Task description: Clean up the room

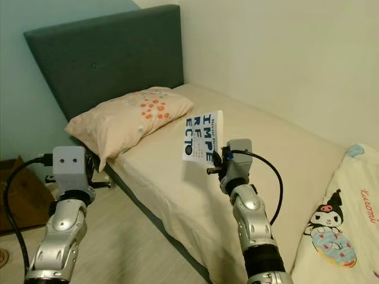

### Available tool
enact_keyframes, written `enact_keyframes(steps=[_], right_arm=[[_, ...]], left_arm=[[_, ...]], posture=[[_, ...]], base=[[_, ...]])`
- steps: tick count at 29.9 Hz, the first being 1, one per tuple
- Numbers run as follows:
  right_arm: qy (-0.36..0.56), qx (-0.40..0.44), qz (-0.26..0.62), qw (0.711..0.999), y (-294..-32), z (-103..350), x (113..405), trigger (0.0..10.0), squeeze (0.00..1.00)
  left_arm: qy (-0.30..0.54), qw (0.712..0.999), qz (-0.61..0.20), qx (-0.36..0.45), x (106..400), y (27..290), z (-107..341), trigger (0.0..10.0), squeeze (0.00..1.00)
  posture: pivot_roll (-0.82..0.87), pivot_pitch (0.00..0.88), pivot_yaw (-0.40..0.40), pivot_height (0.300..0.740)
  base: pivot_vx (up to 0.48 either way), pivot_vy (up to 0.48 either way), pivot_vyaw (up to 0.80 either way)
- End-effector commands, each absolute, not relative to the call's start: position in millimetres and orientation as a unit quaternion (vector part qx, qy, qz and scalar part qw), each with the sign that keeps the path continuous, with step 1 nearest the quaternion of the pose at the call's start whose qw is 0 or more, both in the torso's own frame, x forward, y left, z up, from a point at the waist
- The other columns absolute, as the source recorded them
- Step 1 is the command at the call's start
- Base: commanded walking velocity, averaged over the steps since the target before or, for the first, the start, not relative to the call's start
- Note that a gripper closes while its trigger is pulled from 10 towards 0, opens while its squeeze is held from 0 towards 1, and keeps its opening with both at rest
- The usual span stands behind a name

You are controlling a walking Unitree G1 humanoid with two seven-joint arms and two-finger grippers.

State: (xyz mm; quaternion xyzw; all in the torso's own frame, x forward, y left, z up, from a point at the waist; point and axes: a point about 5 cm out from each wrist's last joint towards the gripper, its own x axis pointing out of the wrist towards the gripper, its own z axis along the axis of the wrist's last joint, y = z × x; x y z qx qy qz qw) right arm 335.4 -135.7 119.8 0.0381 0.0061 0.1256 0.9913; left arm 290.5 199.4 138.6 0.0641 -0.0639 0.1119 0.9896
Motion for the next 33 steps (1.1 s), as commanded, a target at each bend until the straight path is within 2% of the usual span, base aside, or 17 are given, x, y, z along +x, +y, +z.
enact_keyframes(steps=[1,4,5,6,7,8,9,10,12,15,19,23,27,30,33], right_arm=[[0.001,0.039,0.142,0.989,-133.8,123.8,334.7,10.0,0.0],[0.001,0.004,0.184,0.983,-133.3,126.1,333.6,10.0,0.0],[0.007,-0.076,0.249,0.965,-138.3,129.3,332.6,10.0,0.0],[0.007,-0.076,0.249,0.965,-138.3,129.3,332.6,10.0,0.0],[0.024,-0.144,0.303,0.942,-145.4,130.1,330.5,10.0,0.0],[0.024,-0.144,0.303,0.942,-145.4,130.1,330.5,10.0,0.0],[0.041,-0.186,0.335,0.923,-151.0,129.8,328.8,10.0,0.0],[0.041,-0.186,0.335,0.923,-151.0,129.8,328.8,10.0,0.0],[0.066,-0.245,0.398,0.882,-178.5,141.4,324.9,10.0,0.0],[0.059,-0.279,0.427,0.858,-205.1,163.0,324.3,10.0,0.0],[0.067,-0.264,0.448,0.852,-211.8,169.1,322.9,10.0,0.0],[0.034,-0.241,0.439,0.865,-215.3,182.0,328.3,10.0,0.0],[-0.017,-0.215,0.439,0.872,-200.4,194.2,331.2,10.0,0.0],[-0.025,-0.215,0.439,0.872,-197.0,195.8,331.7,10.0,0.0],[-0.031,-0.216,0.423,0.88,-186.6,190.0,336.3,10.0,0.0]], left_arm=[[-0.054,0.991,0.103,0.063,291.1,196.5,133.0,10.0,0.0],[-0.052,0.993,0.079,0.067,291.8,194.2,132.2,10.0,0.0],[-0.063,0.994,0.032,0.086,291.8,191.3,134.6,10.0,0.0],[-0.063,0.994,0.032,0.086,291.8,191.3,134.6,10.0,0.0],[-0.072,0.991,-0.006,0.109,291.7,189.0,136.9,10.0,0.0],[-0.072,0.991,-0.006,0.109,291.7,189.0,136.9,10.0,0.0],[-0.078,0.989,-0.03,0.125,291.3,187.6,138.3,10.0,0.0],[-0.078,0.989,-0.03,0.125,291.3,187.6,138.3,10.0,0.0],[-0.094,0.975,-0.1,0.173,293.2,183.5,142.4,10.0,0.0],[-0.104,0.964,-0.173,0.171,297.4,178.3,148.1,10.0,0.0],[-0.107,0.959,-0.206,0.162,298.5,175.4,150.8,10.0,0.0],[-0.082,0.958,-0.243,0.132,300.1,177.0,145.6,10.0,0.0],[-0.061,0.971,-0.211,0.09,306.8,183.1,140.1,10.0,0.0],[-0.063,0.974,-0.201,0.087,308.8,183.7,140.3,10.0,0.0],[-0.051,0.984,-0.146,0.085,314.0,186.5,136.1,10.0,0.0]], posture=[[-0.04,0.036,-0.015,0.74],[-0.04,0.028,-0.008,0.74],[-0.04,0.025,-0.004,0.74],[-0.04,0.025,-0.004,0.74],[-0.04,0.024,-0.003,0.74],[-0.04,0.024,-0.003,0.74],[-0.04,0.024,-0.003,0.74],[-0.04,0.024,-0.003,0.74],[-0.04,0.019,0.001,0.74],[-0.04,0.015,0.012,0.74],[-0.04,0.016,0.02,0.74],[-0.04,0.016,0.027,0.74],[-0.05,0.016,0.038,0.74],[-0.05,0.017,0.037,0.74],[-0.05,0.021,0.012,0.74]], base=[[0.0,0.0,0.0],[0.0,0.0,0.0],[0.0,0.0,0.0],[0.0,0.0,0.0],[0.0,0.0,0.0],[0.0,0.0,0.0],[0.0,0.0,0.0],[0.0,0.0,0.0],[0.0,0.0,0.0],[0.0,0.0,0.0],[0.0,0.0,0.0],[0.0,0.0,0.0],[0.0,0.0,0.0],[0.0,0.0,0.0],[0.0,0.0,0.0]])
